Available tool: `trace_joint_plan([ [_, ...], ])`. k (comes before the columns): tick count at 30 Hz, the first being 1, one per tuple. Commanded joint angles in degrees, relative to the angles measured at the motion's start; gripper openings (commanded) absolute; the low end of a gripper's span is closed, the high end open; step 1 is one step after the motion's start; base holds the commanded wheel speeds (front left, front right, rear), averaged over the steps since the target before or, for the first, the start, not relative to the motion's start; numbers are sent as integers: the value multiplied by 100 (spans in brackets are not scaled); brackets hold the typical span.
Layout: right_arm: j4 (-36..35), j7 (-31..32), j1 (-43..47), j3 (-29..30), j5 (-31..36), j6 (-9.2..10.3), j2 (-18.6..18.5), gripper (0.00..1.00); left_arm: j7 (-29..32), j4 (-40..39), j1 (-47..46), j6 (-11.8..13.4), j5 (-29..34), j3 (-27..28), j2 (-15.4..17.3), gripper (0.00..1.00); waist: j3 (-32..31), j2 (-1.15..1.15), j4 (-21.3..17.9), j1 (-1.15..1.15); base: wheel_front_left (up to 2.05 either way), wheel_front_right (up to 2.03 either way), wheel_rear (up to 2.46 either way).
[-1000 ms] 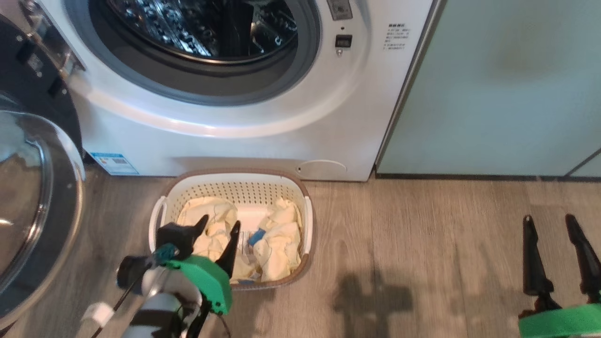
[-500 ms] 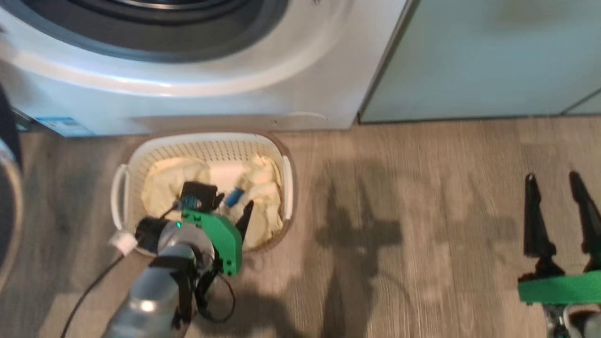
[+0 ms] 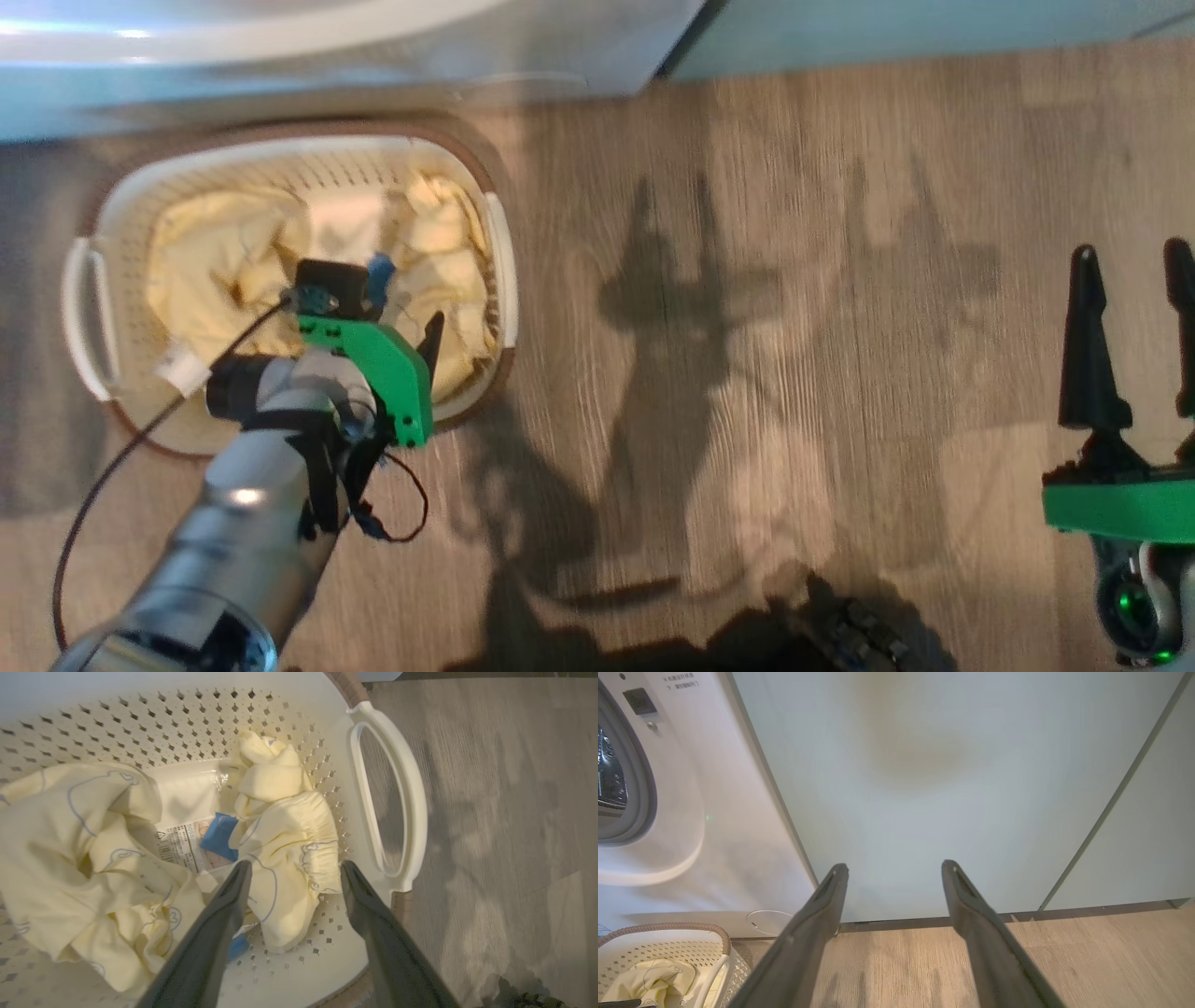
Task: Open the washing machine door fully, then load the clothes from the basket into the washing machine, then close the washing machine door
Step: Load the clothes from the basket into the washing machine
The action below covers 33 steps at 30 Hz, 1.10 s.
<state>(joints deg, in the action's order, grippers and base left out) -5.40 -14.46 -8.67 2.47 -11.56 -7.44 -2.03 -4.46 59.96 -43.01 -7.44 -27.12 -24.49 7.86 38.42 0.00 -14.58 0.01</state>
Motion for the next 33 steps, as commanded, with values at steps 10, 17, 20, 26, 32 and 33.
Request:
trace_joint_plan([
  [10,-406,-54,-297,-207,-245,-5,-85,100,37,61,-619,-4,-738,-489,583,100,1200,0,-353,-1,0,0,0],
  [17,-546,-54,-377,-321,-364,-5,-85,100,36,187,-974,-4,-1126,-760,825,100,1636,0,-534,-1,0,0,0],
  [20,-642,-54,-391,-393,-351,-5,-85,100,-9,295,-1168,-4,-1204,-849,900,100,1791,0,-605,-1,0,0,0],
  [26,-885,-54,-360,-637,-243,-5,-85,100,-32,620,-1496,-4,-1225,-1067,837,100,1915,0,-630,-1,0,0,0],
  [32,-941,-54,-300,-674,-212,-5,-85,100,12,860,-1607,-4,-1279,-1217,715,0,1899,0,-624,-1,0,0,0],
  [33,-944,-54,-296,-672,-208,-5,-85,100,-4,899,-1622,-4,-1297,-1228,704,0,1893,0,-622,-1,0,0,0],
])
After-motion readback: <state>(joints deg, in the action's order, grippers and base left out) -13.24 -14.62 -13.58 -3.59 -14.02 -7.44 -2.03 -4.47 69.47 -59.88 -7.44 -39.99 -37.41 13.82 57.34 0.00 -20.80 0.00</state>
